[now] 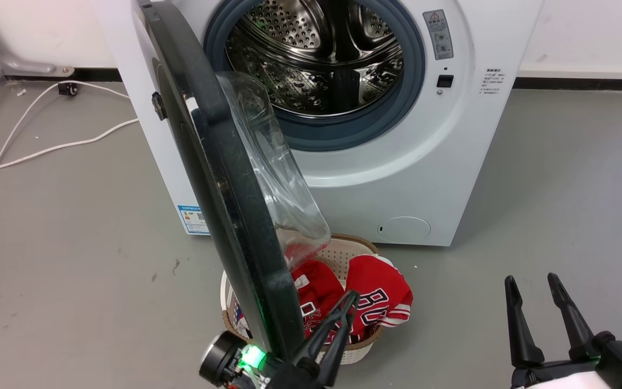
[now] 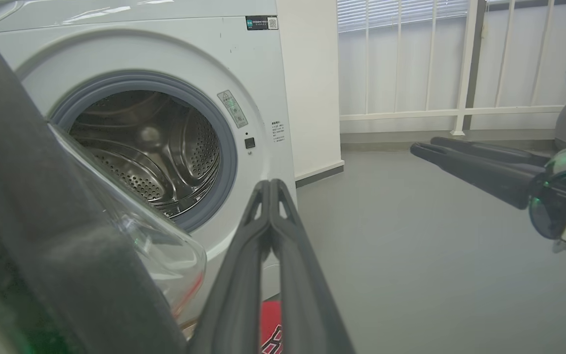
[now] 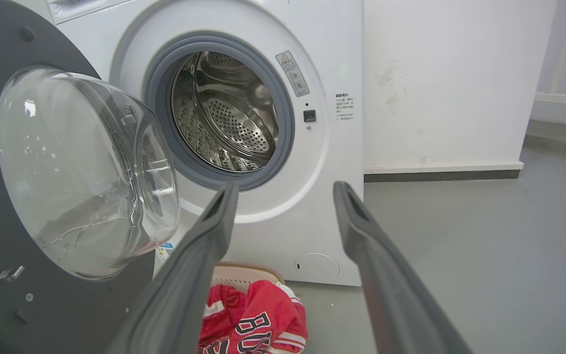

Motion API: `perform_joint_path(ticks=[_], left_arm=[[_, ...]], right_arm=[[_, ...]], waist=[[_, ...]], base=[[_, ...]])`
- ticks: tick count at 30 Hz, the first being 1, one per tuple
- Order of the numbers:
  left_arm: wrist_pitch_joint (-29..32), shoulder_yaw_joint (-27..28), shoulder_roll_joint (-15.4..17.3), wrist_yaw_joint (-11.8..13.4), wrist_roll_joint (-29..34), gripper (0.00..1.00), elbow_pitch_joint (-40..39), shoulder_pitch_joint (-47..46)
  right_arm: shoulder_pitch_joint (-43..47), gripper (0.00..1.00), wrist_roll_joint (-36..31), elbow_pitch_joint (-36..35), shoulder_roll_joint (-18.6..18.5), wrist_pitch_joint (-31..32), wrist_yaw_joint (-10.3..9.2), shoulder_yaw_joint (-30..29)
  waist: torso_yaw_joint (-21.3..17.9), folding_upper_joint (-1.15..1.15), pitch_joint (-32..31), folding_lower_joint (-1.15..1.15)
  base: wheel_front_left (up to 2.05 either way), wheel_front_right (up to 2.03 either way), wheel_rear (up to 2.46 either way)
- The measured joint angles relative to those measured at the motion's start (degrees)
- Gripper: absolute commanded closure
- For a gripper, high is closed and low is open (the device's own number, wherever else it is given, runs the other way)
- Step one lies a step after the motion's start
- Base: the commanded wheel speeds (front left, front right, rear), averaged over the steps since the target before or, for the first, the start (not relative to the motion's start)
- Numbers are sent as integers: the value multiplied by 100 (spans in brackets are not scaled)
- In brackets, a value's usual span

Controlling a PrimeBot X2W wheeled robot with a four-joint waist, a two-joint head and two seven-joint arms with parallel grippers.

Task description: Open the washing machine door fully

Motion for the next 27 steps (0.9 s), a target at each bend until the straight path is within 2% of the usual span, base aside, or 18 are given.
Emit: perform_joint_path(ticks=[10,27], left_arm=[[0,448,81,166,-119,100,438,-29],[-33,894,205,406,-157,100,144,494]], right_arm=[[-57,0,-29,42,0,0,0,4],[-22,0,27,60,0,0,0,8]], waist=[[-33,0,25,0],[292,0,11,0]], base=[[0,0,0],[0,0,0]])
